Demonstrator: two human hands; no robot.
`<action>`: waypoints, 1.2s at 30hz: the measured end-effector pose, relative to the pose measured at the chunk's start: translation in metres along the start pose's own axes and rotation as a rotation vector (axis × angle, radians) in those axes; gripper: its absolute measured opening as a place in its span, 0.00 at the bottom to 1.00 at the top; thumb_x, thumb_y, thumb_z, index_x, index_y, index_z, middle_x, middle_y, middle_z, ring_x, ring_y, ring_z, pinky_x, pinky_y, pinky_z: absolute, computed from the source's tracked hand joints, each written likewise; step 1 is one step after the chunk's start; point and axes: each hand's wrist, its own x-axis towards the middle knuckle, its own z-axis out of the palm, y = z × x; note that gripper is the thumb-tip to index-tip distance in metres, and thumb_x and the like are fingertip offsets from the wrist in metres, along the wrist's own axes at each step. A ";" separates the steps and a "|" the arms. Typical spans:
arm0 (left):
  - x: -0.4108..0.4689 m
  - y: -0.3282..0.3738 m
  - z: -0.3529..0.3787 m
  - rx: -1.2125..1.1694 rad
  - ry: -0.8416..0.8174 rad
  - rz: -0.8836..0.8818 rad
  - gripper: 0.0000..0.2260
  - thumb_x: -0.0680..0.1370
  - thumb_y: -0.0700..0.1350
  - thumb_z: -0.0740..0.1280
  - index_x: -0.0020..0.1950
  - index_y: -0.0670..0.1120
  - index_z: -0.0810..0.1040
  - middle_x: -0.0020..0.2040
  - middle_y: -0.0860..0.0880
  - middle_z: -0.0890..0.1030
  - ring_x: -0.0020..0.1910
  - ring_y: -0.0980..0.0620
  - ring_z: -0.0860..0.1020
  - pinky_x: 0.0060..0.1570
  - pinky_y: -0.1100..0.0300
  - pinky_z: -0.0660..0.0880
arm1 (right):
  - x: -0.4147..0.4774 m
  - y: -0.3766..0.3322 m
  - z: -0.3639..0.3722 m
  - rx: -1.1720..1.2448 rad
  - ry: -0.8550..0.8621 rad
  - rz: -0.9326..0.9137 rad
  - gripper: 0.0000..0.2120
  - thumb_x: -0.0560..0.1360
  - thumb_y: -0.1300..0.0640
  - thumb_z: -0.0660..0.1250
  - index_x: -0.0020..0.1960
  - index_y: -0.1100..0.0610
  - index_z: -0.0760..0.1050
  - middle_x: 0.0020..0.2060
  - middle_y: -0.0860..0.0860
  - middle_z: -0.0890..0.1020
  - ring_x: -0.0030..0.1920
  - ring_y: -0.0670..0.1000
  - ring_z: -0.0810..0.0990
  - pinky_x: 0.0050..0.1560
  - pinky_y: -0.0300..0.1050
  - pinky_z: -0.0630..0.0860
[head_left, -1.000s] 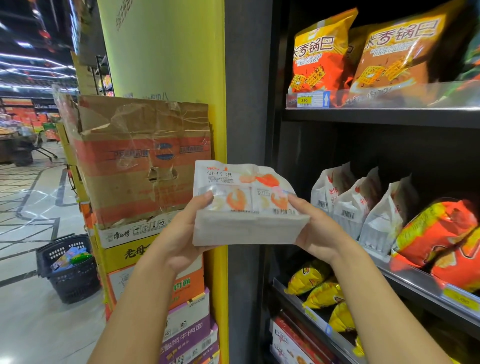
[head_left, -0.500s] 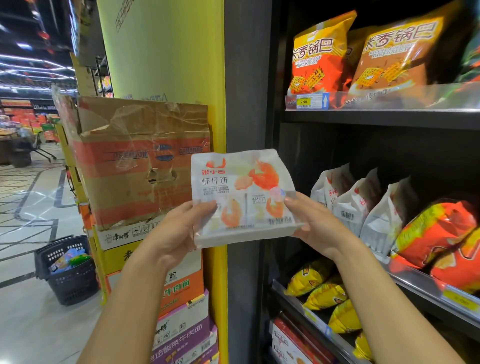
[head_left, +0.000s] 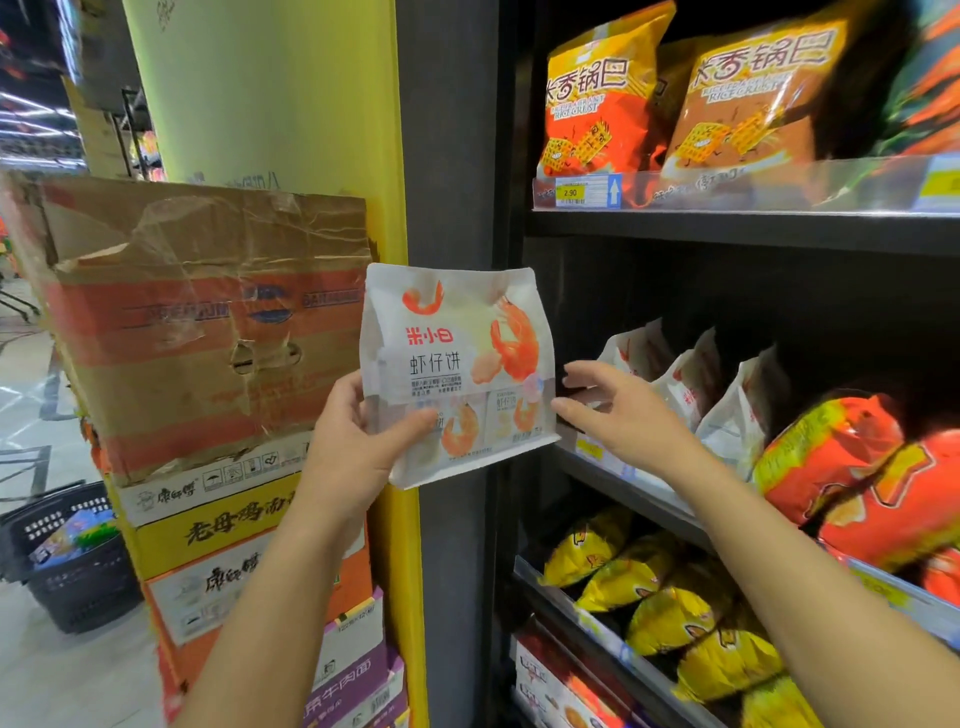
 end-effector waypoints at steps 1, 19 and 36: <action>0.004 -0.002 0.007 0.004 0.016 0.018 0.25 0.74 0.40 0.79 0.68 0.52 0.74 0.59 0.54 0.86 0.57 0.56 0.85 0.49 0.61 0.84 | 0.006 0.003 -0.006 -0.129 0.048 -0.015 0.27 0.80 0.44 0.70 0.76 0.49 0.71 0.69 0.45 0.78 0.66 0.46 0.77 0.65 0.46 0.77; 0.089 -0.064 0.130 0.148 0.144 0.184 0.32 0.74 0.46 0.80 0.73 0.55 0.67 0.63 0.61 0.75 0.65 0.57 0.75 0.56 0.60 0.79 | 0.087 0.077 -0.047 -1.018 -0.100 -0.160 0.35 0.81 0.41 0.66 0.83 0.50 0.58 0.80 0.52 0.62 0.73 0.55 0.72 0.58 0.49 0.78; 0.130 -0.123 0.219 0.293 0.136 0.197 0.30 0.76 0.46 0.79 0.75 0.51 0.70 0.67 0.54 0.72 0.65 0.57 0.73 0.59 0.61 0.75 | 0.068 0.099 -0.052 -1.003 -0.015 -0.181 0.29 0.82 0.42 0.65 0.78 0.52 0.63 0.77 0.53 0.65 0.65 0.56 0.76 0.52 0.50 0.80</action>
